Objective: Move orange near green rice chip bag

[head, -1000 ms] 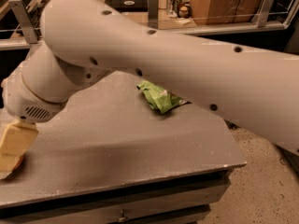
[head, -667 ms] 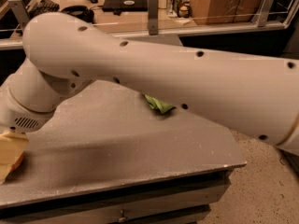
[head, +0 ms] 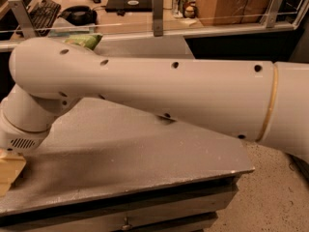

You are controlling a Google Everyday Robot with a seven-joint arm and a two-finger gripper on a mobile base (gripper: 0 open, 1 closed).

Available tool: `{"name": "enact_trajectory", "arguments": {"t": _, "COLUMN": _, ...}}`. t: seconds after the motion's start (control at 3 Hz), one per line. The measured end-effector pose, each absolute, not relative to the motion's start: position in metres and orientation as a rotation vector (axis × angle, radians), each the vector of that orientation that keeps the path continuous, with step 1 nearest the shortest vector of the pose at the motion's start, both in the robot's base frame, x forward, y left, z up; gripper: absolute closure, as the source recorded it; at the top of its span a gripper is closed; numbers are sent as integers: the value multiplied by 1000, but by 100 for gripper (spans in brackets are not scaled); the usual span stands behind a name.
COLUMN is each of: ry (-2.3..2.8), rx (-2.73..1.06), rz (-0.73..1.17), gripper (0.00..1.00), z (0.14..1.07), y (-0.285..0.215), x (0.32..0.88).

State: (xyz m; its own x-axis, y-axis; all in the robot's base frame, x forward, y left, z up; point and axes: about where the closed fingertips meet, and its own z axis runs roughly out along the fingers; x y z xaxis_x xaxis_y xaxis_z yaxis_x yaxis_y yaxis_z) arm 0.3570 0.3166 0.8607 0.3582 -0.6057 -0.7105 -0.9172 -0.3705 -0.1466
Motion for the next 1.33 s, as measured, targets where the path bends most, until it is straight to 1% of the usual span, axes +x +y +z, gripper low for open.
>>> {"name": "enact_trajectory", "arguments": {"t": 0.33, "ry": 1336, "rx": -2080, "rz": 764, "gripper": 49, "z": 854, "y": 315, "x": 363}}
{"name": "enact_trajectory", "arguments": {"t": 0.67, "ry": 1370, "rx": -2031, "rz": 744, "gripper": 73, "z": 864, "y": 303, "x": 384}}
{"name": "enact_trajectory", "arguments": {"t": 1.0, "ry": 1389, "rx": -2001, "rz": 676, "gripper": 95, "z": 876, "y": 276, "x": 421}}
{"name": "enact_trajectory", "arguments": {"t": 1.33, "ry": 1408, "rx": -2062, "rz": 523, "gripper": 100, "z": 890, "y": 200, "x": 494}}
